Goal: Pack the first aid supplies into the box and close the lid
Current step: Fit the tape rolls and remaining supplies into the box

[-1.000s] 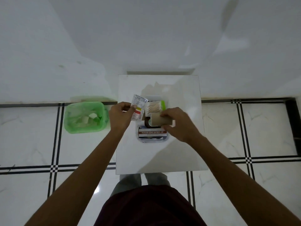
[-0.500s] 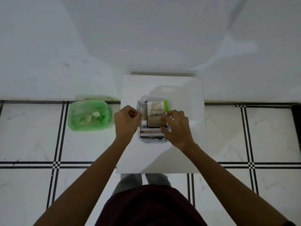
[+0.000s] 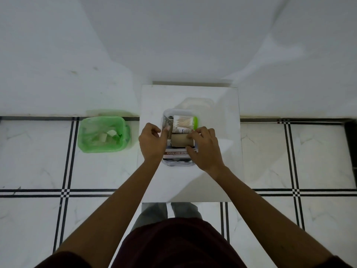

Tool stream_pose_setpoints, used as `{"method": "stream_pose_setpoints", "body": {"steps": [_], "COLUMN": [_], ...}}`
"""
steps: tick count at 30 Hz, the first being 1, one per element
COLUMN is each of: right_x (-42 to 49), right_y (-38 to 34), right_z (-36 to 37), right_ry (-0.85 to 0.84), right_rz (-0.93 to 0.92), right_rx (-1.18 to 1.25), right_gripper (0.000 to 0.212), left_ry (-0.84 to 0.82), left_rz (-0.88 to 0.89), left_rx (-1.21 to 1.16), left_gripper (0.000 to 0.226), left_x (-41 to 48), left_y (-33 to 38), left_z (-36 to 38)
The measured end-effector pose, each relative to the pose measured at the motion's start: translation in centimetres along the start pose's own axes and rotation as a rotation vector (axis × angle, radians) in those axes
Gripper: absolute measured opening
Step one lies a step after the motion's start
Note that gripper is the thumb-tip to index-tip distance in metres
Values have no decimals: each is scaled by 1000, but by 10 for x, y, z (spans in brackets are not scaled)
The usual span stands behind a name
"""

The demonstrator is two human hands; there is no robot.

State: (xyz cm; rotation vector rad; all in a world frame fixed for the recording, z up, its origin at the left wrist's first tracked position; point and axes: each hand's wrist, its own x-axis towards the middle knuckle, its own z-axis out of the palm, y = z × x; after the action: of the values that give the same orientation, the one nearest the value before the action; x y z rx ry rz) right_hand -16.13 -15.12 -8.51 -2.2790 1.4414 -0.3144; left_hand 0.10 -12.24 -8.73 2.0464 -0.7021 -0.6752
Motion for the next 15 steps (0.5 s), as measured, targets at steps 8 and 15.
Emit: {"method": "stream_pose_setpoints", "body": {"steps": [8,15], "right_x": [-2,-6], "right_y": [9,7], "right_z": [-1,3], "right_ry": [88,89], "right_rz": [97,277], "right_rx": [197,465], "right_gripper": [29,34], "left_ry": [-147,-203], "left_rz": [-141,-168], "left_rx": [15,-2], "left_gripper": [19,13], "left_x": [7,3], "left_y": [-7,-17], "left_z": [-5,-11]}}
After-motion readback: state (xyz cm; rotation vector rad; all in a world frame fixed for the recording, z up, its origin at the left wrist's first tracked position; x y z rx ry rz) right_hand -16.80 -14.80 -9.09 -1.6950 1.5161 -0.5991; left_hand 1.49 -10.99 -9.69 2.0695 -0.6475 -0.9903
